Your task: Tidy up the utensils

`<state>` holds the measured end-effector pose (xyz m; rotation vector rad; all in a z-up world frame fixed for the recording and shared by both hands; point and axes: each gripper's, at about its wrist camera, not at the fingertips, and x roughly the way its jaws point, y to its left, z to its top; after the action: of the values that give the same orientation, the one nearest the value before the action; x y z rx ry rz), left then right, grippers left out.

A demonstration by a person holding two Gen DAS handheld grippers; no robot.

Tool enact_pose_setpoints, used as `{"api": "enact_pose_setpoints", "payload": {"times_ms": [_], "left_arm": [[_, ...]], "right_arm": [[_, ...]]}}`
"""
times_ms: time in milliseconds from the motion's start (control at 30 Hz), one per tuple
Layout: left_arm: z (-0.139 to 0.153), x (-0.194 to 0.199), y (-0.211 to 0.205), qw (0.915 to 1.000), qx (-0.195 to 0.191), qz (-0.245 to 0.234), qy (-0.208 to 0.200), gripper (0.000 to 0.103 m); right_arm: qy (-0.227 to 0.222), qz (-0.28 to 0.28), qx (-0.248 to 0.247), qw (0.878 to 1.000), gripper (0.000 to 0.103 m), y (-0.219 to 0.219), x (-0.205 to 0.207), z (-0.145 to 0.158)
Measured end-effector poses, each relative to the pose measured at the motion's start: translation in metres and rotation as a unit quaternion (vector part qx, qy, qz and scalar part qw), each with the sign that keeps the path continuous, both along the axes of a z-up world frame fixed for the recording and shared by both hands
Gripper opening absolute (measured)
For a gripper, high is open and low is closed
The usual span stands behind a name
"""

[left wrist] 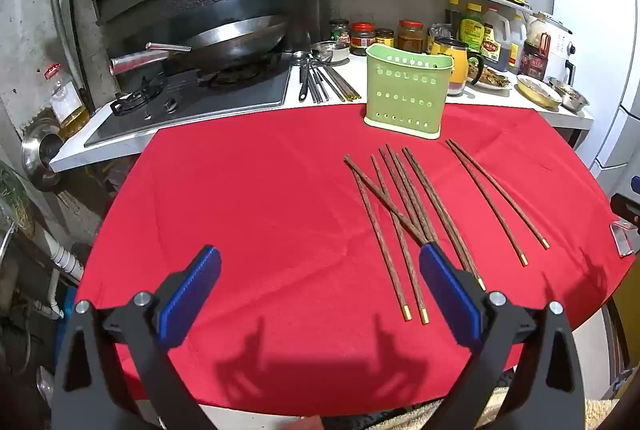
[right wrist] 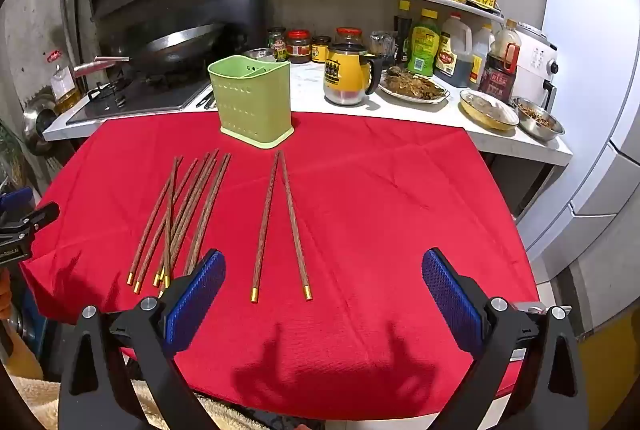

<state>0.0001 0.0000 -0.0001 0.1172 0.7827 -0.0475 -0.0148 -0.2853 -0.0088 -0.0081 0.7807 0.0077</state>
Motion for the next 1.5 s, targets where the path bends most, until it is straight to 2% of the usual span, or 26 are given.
{"api": "enact_pose_setpoints", "payload": {"times_ms": [1500], "left_arm": [[0.002, 0.006, 0.009, 1.0, 0.001, 0.005, -0.003, 0.097]], "right_arm": [[-0.003, -0.001, 0.001, 1.0, 0.097, 0.001, 0.003, 0.003]]}}
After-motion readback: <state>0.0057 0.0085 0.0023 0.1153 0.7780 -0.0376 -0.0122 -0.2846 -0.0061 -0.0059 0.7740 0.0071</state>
